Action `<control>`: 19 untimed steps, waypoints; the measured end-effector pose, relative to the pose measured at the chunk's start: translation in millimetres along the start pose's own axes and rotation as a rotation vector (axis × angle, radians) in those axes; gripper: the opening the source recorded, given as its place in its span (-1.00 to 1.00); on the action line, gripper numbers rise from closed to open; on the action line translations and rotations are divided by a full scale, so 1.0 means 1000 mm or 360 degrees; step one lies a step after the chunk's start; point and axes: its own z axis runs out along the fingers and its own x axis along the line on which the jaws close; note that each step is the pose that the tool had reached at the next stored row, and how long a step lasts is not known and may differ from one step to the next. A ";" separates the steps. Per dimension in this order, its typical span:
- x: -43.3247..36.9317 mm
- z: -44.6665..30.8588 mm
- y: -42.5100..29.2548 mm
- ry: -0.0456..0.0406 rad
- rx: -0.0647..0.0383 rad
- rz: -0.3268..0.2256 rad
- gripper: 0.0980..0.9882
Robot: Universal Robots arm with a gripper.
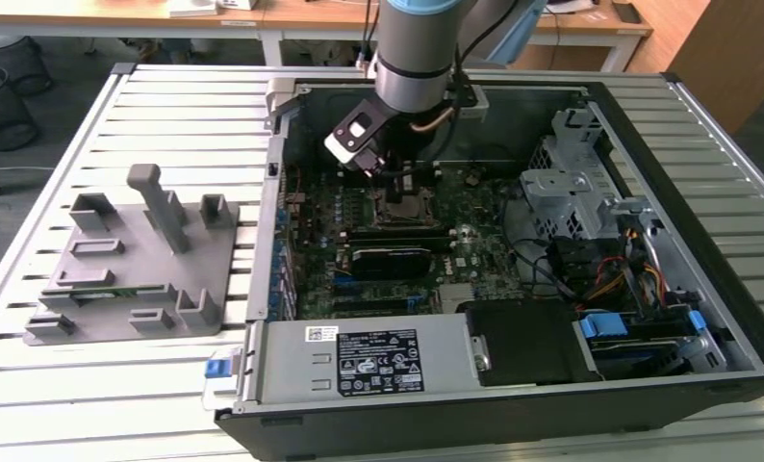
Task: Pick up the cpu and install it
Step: 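Close the cpu cover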
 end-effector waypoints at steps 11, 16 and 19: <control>-0.0006 -0.0032 0.0068 0.0000 0.0000 0.0000 -0.98; -0.0010 -0.0032 0.0122 0.0000 0.0000 0.0000 -0.98; -0.0009 -0.0039 0.0124 0.0000 0.0000 0.0000 -0.98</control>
